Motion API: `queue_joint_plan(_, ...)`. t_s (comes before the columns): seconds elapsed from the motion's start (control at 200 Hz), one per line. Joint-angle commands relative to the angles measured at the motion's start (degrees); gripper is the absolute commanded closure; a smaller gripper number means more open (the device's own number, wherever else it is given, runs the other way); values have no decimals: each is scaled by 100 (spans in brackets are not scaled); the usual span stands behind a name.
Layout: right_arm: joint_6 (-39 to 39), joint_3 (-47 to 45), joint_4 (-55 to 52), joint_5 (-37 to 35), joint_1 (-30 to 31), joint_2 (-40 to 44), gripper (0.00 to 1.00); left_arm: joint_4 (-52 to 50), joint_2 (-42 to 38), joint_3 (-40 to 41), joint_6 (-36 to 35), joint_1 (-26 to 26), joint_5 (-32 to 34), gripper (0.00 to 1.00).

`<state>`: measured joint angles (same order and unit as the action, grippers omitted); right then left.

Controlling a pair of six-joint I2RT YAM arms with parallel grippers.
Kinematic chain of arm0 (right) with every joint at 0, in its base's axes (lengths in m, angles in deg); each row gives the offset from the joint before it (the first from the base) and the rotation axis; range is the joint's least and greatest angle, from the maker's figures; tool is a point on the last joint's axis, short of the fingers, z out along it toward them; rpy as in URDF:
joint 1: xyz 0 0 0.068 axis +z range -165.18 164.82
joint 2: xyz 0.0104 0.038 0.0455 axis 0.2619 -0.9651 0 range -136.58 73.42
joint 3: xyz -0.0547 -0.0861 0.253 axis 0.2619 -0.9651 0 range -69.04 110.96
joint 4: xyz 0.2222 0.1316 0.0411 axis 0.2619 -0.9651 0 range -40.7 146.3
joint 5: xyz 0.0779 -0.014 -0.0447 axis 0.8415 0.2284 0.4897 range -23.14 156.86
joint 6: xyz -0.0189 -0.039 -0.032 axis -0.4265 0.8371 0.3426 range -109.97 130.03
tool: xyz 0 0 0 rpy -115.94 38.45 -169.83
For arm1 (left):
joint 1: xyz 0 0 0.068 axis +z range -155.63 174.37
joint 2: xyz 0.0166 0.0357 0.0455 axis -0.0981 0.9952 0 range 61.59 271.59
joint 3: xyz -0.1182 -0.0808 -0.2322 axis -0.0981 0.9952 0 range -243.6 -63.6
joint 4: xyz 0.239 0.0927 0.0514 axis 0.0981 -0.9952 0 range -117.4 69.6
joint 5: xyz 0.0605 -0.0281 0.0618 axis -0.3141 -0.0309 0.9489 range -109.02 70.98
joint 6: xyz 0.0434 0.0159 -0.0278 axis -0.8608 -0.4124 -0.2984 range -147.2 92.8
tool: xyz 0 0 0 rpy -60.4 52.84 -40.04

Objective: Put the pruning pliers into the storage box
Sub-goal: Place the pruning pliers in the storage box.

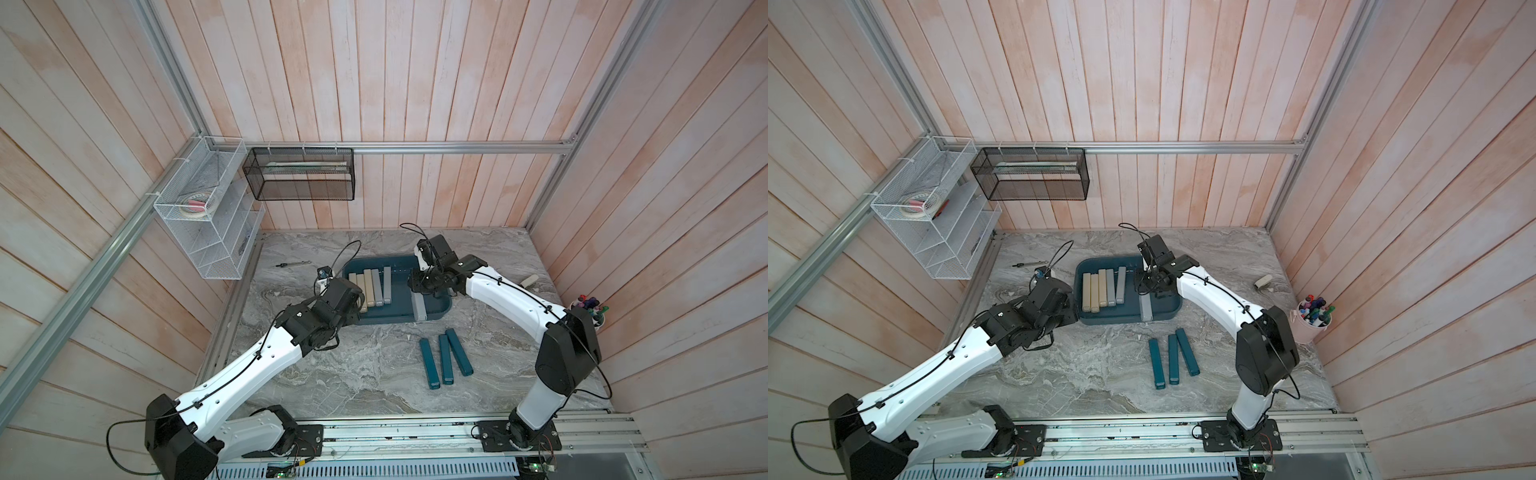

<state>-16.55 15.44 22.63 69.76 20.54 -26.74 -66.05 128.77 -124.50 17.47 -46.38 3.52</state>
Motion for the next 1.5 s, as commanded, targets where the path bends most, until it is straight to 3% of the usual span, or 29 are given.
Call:
queue_joint_plan(0.0, 303, 283, 155, 156, -164, -390, 77, -76, -109, 96, 51, 48, 13, 36)
queue_joint_plan(0.225, 375, 1009, 290, 137, -452, -1289, 77, -100, -100, 152, 111, 67, -18, 36)
queue_joint_plan(0.76, 182, 2777, 102, 383, -457, -3186, 77, 71, -8, 330, 10, 312, -213, 36)
queue_joint_plan(1.32, -101, 3283, 150, 563, -360, -3778, 76, 368, 138, 555, -81, 533, -514, 36)
queue_joint_plan(1.495, -112, 3439, 33, 462, -321, -3835, 70, 390, 125, 608, -39, 527, -549, 36)
